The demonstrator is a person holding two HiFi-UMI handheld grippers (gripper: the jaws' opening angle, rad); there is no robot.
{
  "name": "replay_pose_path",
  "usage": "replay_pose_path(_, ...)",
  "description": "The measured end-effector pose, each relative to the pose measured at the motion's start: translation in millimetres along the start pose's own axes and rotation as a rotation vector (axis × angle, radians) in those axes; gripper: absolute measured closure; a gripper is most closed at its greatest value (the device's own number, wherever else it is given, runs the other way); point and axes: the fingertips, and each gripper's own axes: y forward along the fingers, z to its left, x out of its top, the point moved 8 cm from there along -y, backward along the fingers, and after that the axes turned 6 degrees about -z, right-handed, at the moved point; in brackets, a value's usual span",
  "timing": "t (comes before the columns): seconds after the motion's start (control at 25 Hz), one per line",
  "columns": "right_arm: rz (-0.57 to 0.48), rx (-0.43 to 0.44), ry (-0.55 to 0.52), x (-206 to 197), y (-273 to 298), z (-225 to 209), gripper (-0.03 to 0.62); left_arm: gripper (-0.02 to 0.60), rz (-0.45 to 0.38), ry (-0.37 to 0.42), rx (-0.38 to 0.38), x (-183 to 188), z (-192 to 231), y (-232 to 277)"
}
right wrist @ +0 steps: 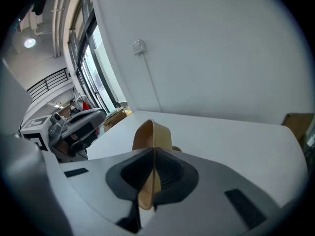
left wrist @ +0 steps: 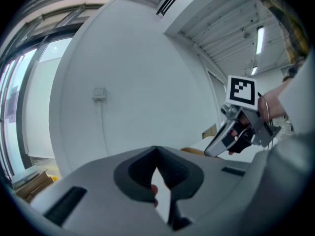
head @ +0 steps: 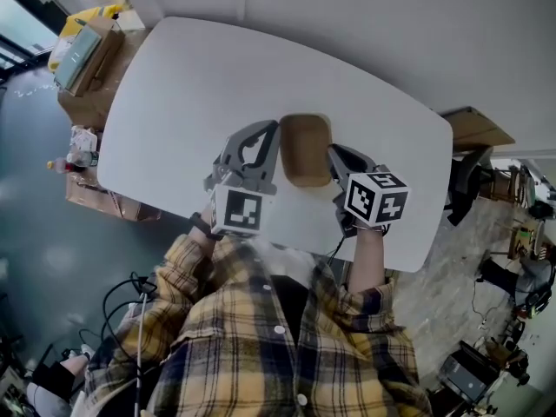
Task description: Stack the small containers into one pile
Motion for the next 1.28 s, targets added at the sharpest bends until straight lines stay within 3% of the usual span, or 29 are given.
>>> replay_pose_path(0.24, 0.067, -0.017, 0.048, -21.4, 5.5, -21.0, 0.568, 0.563, 0.015, 0.006, -0.021, -0.2, -6.5, 11.0)
replay_pose_path(0.6, 0.170, -0.005, 0.050, -35.2, 30.0, -36.2, 0.567, 0.565, 0.043, 0.008, 0.013, -7.4, 2.2, 16.2)
replay_pose_path(0.8, 0.254, -0.037, -0.026, -45.7, 44.1, -39.8, 0.566, 0.563, 0.054, 0.004, 0.038, -10.3, 8.2, 18.7)
replay_pose_path(1.12, 0.265, -0.031, -0.018, -51.2, 48.7, -44.7, 0.566, 0.563, 0.080, 0.000, 0.042, -15.4, 8.8, 22.9)
replay_pose_path(1.28, 0.259, -0.074, -0.126, -53.4, 50.3, -38.4, 0.565, 0.563, 0.082, -0.003, 0.035, -18.1, 7.5, 24.4)
